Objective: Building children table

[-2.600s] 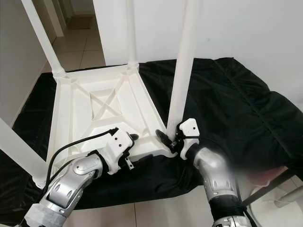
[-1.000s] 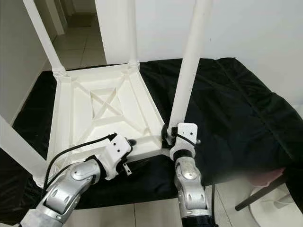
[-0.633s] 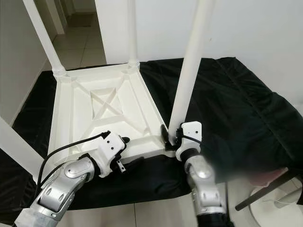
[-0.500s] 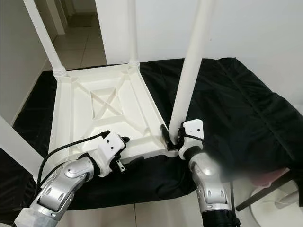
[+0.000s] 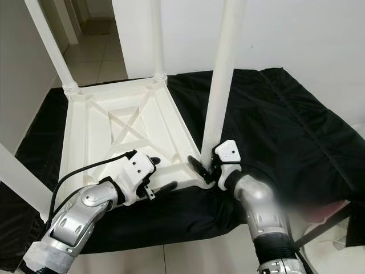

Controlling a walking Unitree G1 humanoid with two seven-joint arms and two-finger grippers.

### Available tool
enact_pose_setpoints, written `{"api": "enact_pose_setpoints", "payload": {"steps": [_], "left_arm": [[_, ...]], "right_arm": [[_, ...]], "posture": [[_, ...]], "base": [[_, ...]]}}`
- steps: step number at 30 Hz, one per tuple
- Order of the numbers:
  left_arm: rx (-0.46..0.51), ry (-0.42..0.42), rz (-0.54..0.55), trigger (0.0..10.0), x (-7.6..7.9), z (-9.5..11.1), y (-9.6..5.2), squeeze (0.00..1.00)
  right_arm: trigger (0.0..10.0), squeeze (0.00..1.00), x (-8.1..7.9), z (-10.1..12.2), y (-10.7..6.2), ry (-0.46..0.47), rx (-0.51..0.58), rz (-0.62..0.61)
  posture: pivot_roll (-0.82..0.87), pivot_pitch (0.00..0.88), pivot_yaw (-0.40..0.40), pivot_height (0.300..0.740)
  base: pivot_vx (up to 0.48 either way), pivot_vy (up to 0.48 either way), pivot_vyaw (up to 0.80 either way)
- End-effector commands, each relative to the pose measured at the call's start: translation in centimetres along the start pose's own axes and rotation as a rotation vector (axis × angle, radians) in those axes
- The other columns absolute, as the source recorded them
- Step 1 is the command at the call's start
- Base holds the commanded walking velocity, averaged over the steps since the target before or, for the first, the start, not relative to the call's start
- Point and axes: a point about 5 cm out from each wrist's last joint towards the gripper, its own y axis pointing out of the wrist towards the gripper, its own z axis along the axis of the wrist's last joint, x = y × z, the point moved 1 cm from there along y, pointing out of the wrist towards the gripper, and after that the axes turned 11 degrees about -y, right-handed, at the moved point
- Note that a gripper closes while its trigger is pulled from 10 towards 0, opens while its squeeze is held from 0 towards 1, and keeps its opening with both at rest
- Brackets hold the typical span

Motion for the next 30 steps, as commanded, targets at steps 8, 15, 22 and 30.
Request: {"api": "enact_pose_setpoints", "payload": {"steps": [8,15,22,30], "left_arm": [[-0.012,0.004,0.014,10.0,-0.1,-0.3,0.0,0.00],[-0.011,0.001,0.014,10.0,-0.1,-0.4,0.1,0.00],[-0.006,-0.006,0.012,10.0,0.2,-0.3,0.2,0.00],[-0.006,-0.014,0.015,10.0,0.4,-0.5,0.2,0.00]], "right_arm": [[3.9,0.00,-0.3,-1.0,0.0,-0.007,-0.021,0.046],[10.0,0.00,-0.4,-0.9,0.2,0.038,-0.016,-0.048],[10.0,0.00,-1.3,-0.5,0.7,0.061,-0.018,-0.139],[10.0,0.00,-1.8,0.5,1.1,0.096,-0.010,-0.296]], "posture": [[-0.04,0.000,0.050,0.740],[-0.04,0.000,0.045,0.740],[-0.04,0.000,0.039,0.740],[-0.04,0.000,0.025,0.740]], "base": [[0.000,0.000,0.00],[0.000,0.000,0.00],[0.000,0.000,0.00],[0.000,0.000,0.00]]}}
